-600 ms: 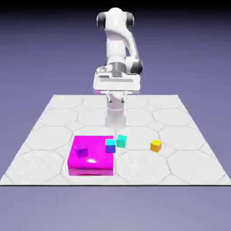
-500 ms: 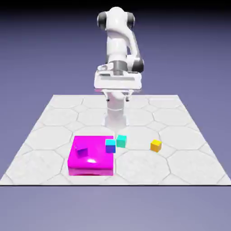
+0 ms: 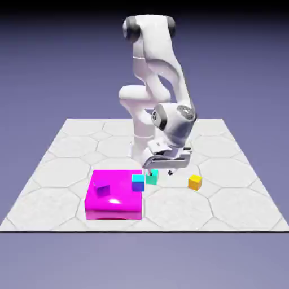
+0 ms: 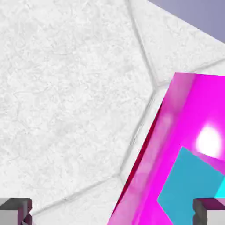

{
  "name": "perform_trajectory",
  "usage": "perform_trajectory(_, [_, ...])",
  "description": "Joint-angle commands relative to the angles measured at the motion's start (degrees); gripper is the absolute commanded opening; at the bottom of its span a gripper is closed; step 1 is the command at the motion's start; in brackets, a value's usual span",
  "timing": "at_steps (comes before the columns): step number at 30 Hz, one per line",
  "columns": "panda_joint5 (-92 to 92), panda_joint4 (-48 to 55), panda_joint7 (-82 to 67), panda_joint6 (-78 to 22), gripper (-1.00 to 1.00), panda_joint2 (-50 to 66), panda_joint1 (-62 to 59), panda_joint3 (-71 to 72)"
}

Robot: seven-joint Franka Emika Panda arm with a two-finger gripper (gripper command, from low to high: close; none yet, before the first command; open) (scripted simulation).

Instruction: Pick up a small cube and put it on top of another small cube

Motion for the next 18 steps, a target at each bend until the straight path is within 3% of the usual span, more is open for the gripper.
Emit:
perform_trajectory(1, [-1.3,0.71,0.55,-2.5,0.0,2.05,-0.88,1.6])
perform_trajectory(18, [-26.06,6.56,9.15,-42.75,0.0,37.04,-12.75,25.99])
